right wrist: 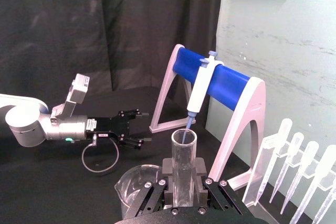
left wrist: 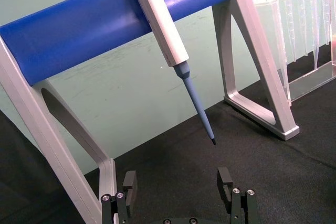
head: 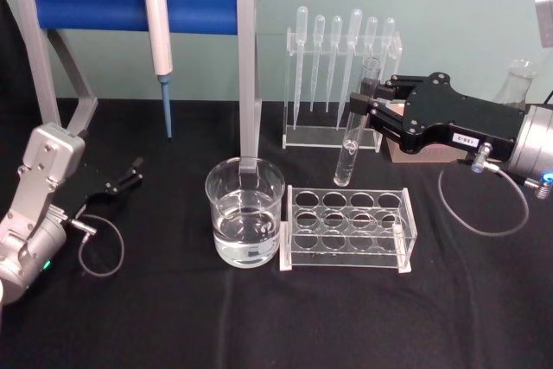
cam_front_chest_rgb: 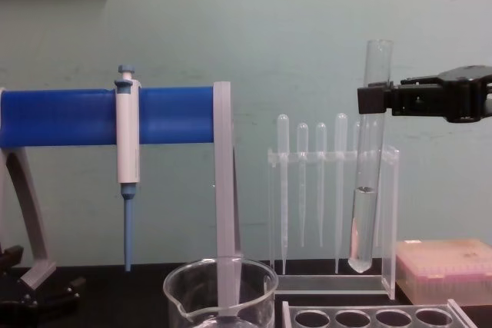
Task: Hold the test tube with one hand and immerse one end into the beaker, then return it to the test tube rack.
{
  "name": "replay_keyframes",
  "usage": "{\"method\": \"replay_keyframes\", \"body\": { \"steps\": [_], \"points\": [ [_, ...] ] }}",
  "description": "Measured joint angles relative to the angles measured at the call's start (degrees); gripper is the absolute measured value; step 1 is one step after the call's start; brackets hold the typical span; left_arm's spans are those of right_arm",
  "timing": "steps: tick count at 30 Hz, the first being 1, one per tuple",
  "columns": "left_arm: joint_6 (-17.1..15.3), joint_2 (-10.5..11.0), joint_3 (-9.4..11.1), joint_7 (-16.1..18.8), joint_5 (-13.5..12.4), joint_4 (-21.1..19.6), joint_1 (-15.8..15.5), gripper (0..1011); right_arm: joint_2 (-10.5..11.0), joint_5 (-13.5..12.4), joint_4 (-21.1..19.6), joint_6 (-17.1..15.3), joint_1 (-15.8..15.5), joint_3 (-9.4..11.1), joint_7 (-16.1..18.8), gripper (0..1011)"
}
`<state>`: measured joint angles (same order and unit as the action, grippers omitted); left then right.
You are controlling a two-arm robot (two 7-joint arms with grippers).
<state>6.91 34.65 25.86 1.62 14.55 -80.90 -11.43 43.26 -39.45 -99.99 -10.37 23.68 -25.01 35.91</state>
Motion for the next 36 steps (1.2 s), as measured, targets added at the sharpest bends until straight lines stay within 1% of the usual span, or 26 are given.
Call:
{"method": "replay_keyframes", "body": {
  "steps": [27, 33, 36],
  "points": [
    [0.0, 0.0, 0.0, 0.0, 0.0, 0.0, 0.0, 1000, 0.01, -0.09, 0.02, 0.0, 0.06, -0.01, 0.01, 242],
    [0.0, 0.0, 0.0, 0.0, 0.0, 0.0, 0.0, 1000, -0.35, -0.63, 0.69, 0.0, 1.9, -0.41, 0.09, 242],
    [0.0, 0.0, 0.0, 0.0, 0.0, 0.0, 0.0, 1000, -1.1, -0.5, 0.97, -0.42, 3.65, -1.39, 0.13, 242]
  ]
}}
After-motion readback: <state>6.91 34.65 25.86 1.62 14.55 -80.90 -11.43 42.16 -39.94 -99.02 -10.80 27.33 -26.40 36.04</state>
